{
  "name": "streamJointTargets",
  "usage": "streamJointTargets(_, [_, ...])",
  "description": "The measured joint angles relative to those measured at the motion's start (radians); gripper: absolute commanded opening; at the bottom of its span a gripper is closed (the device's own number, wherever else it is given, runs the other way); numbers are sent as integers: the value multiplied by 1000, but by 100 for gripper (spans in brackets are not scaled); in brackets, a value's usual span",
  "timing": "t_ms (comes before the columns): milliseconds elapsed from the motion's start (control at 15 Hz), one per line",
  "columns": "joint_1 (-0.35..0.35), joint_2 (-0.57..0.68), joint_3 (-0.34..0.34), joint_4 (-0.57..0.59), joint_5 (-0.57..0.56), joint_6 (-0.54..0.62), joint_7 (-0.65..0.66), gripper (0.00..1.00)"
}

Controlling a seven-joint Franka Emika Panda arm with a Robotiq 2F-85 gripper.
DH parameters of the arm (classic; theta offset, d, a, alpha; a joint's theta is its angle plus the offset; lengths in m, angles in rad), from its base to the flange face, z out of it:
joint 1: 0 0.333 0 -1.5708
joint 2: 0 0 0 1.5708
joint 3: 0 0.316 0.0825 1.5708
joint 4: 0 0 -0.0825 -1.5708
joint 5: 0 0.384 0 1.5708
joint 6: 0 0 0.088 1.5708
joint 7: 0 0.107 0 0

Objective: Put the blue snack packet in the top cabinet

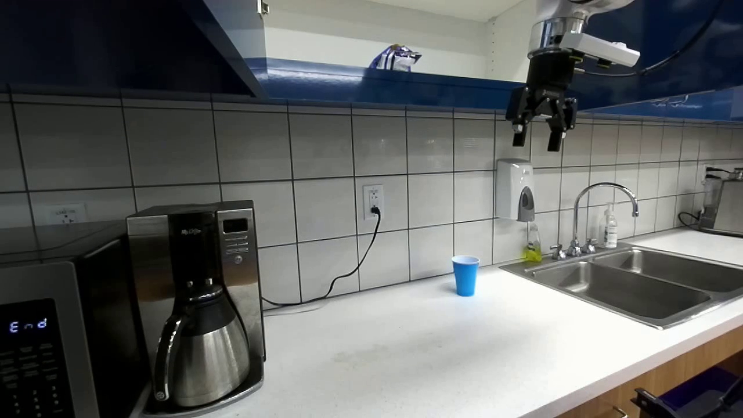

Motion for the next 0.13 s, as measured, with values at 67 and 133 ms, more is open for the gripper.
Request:
streamJointTargets(67, [-4, 0, 0, -6, 0, 0, 0, 100])
streamJointTargets(133, [-6, 0, 0, -9, 0, 0, 0, 100])
